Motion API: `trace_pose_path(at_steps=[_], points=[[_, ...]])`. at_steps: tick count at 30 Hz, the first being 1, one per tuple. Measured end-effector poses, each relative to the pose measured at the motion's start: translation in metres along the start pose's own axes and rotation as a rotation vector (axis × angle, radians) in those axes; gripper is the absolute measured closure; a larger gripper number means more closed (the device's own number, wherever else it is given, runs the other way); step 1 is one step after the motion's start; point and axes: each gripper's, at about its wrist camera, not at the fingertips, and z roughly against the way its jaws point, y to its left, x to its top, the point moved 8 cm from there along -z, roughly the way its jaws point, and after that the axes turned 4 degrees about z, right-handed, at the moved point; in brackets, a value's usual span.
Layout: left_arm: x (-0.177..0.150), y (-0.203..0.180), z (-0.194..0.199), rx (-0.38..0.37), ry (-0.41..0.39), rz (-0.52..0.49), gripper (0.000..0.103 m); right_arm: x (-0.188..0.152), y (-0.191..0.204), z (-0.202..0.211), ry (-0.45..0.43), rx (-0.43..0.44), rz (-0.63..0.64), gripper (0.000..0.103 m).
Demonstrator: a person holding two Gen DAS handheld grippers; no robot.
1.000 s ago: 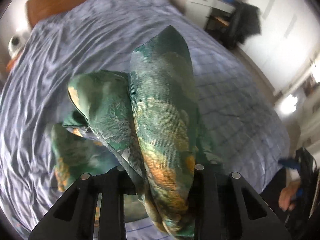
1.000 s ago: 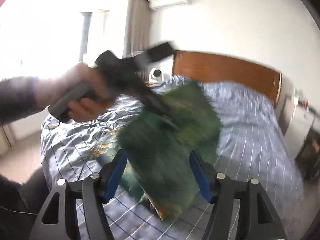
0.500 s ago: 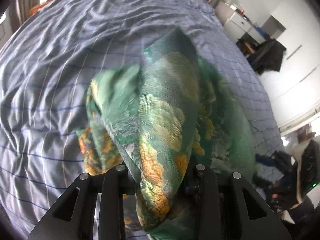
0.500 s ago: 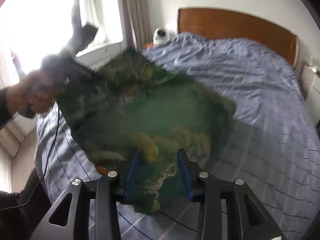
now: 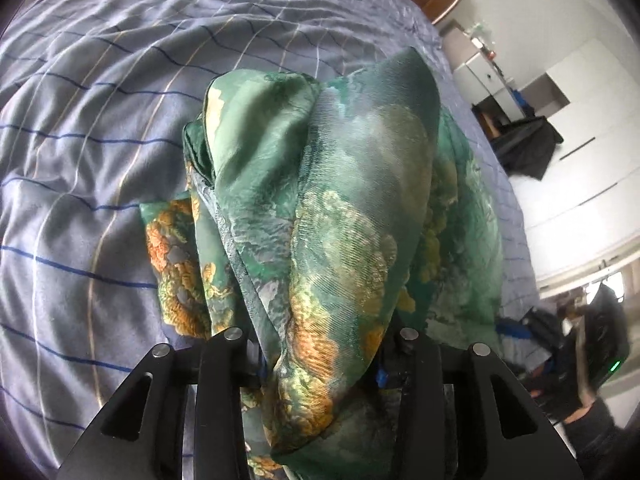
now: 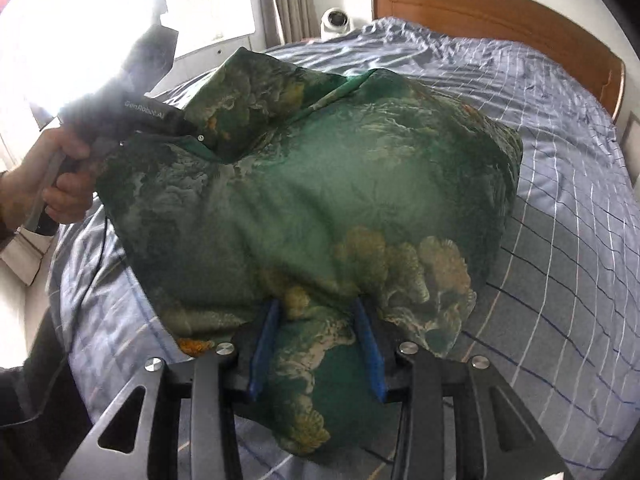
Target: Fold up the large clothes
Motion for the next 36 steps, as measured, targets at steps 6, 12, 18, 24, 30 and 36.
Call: trace_pose_path(at_steps=[6, 12, 18, 24, 30, 36], points=[[-0.001, 0.008, 0.0, -0.056, 0.001, 0.023, 0.064, 0.067, -0.037, 0.036, -0.046, 0.063, -0.128, 0.063], [-0.005, 0.01, 0.001, -0.04, -0.013, 0.016, 0.064, 0.138, -0.093, -0.003, -0.05, 0.005, -0.243, 0.063], [-0.008, 0.01, -0.004, -0.002, -0.013, 0.009, 0.064, 0.133, -0.124, -0.11, 0.139, 0.123, -0.533, 0.063], [-0.007, 0.011, -0.009, 0.004, -0.02, 0.005, 0.063, 0.127, -0.121, -0.125, 0.133, 0.042, -0.497, 0.065], [-0.008, 0.012, -0.007, 0.013, -0.023, -0.001, 0.062, 0.128, -0.121, -0.121, 0.12, 0.037, -0.494, 0.065], [-0.008, 0.013, -0.006, 0.006, -0.025, -0.002, 0.062, 0.131, -0.099, -0.077, 0.134, 0.022, -0.375, 0.063]])
